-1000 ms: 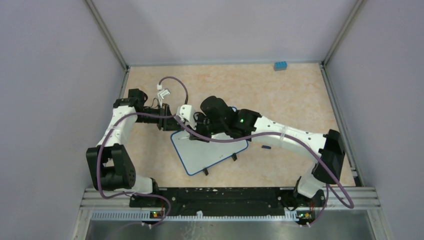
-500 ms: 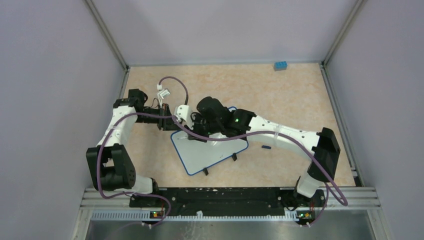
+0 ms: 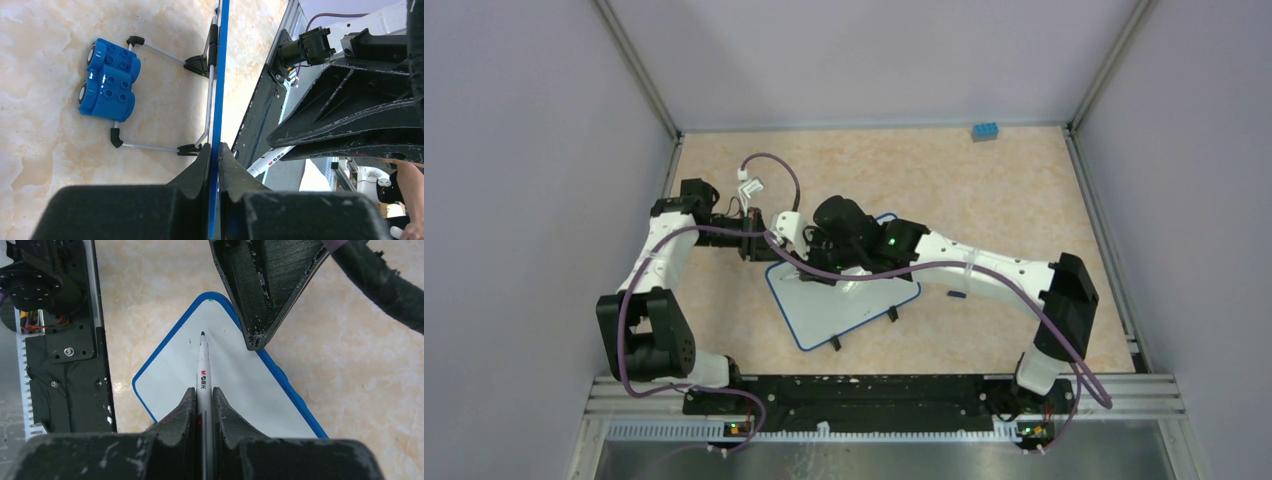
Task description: Write a sentence on the whiteboard
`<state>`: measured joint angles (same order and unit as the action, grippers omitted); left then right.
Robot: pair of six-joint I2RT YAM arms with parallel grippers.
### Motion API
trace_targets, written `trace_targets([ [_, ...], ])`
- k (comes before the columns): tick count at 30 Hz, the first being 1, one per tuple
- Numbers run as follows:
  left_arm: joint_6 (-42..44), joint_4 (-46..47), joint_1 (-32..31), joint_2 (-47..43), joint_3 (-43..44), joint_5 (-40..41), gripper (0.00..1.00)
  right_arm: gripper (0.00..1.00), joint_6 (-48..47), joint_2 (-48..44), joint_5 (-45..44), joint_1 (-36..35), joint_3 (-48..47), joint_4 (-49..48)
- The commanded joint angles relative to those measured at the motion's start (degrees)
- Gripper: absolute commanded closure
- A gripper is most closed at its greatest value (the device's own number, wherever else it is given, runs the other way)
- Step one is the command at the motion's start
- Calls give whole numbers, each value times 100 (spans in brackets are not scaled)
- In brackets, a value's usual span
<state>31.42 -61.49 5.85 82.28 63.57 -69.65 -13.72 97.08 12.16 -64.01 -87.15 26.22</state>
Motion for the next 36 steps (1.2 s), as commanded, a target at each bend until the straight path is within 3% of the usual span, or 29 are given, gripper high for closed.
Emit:
trace_targets([
  [1,57,58,-22,-65,-48,-97,97,100,71,33,-122,-77,-329,-169],
  [36,39,109,-35,-76,-82,-33,100,100,-34,-149,114,-80,467,-215],
])
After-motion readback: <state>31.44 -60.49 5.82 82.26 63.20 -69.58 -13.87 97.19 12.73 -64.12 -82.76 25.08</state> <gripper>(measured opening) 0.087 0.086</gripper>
